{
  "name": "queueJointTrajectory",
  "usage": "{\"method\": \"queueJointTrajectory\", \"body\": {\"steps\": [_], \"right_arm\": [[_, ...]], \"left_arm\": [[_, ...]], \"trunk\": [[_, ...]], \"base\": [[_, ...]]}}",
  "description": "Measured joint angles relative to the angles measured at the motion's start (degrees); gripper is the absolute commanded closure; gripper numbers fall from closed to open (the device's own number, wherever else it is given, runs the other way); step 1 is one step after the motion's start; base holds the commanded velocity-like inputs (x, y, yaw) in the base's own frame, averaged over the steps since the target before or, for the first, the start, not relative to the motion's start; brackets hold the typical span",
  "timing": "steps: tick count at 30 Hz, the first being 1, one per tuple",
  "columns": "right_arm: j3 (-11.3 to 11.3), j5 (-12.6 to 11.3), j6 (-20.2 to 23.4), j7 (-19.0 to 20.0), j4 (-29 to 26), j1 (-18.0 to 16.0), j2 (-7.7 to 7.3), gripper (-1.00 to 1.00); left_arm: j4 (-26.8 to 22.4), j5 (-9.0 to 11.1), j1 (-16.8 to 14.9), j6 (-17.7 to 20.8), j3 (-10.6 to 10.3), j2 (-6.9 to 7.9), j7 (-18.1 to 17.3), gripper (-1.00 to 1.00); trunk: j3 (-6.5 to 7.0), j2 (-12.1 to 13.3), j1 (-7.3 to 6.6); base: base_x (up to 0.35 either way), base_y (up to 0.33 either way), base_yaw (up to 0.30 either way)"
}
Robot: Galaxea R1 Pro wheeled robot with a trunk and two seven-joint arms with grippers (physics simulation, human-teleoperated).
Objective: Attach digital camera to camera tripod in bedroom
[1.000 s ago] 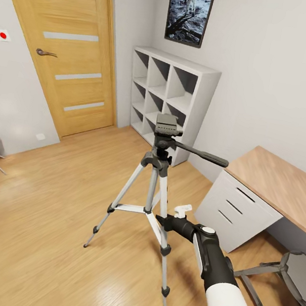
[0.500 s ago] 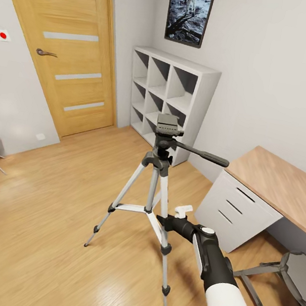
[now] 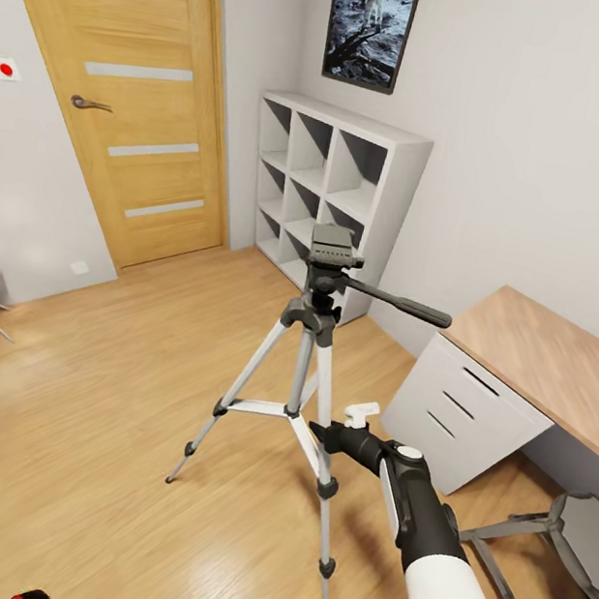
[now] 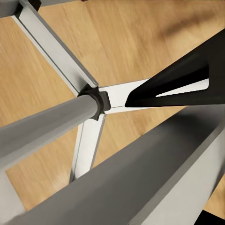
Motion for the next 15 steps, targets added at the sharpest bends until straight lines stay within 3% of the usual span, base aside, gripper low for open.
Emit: {"method": "queueJointTrajectory", "body": {"steps": [3,4,7,11,12,13,14,15], "right_arm": [[0.0,0.0,0.0,0.0,0.0,0.0,-0.01,1.00],[0.0,0.0,0.0,0.0,0.0,0.0,-0.01,1.00],[0.0,0.1,0.0,0.0,0.0,0.0,-0.02,1.00],[0.0,0.0,0.0,0.0,0.0,0.0,-0.02,1.00],[0.0,0.0,0.0,0.0,0.0,0.0,-0.02,1.00],[0.0,0.0,0.0,0.0,0.0,0.0,-0.02,1.00],[0.0,-0.1,-0.1,0.0,0.1,0.0,-0.02,1.00],[0.0,-0.1,0.0,0.0,0.1,0.0,-0.02,1.00]], "left_arm": [[-7.9,0.2,0.0,7.2,-0.1,3.91,0.3,1.00],[-12.0,0.2,0.0,11.1,0.1,5.54,0.7,1.00],[-22.4,0.2,-0.2,20.1,2.3,8.75,4.2,1.00],[-31.9,0.1,-0.6,30.4,6.4,10.14,10.7,1.00],[-35.3,-0.2,-2.1,35.3,7.7,10.41,13.2,1.00],[-37.1,0.2,-3.3,36.9,8.0,10.45,13.8,1.00],[-40.2,0.1,-5.9,43.9,9.3,10.63,16.0,1.00],[-41.1,0.2,-11.5,45.3,9.6,10.66,16.4,1.00]], "trunk": [[0.00,0.0,0.00],[0.00,0.0,0.00],[0.00,0.0,0.00],[0.00,0.0,-0.01],[0.01,0.0,0.00],[0.01,0.0,0.00],[-0.01,0.0,-0.01],[0.01,0.0,0.00]], "base": [[0.000,0.000,0.000],[0.000,0.000,0.000],[0.000,0.000,0.000],[0.000,0.000,0.000],[0.000,0.000,0.000],[0.000,0.000,0.000],[0.000,0.000,0.000],[0.000,0.000,0.000]]}}
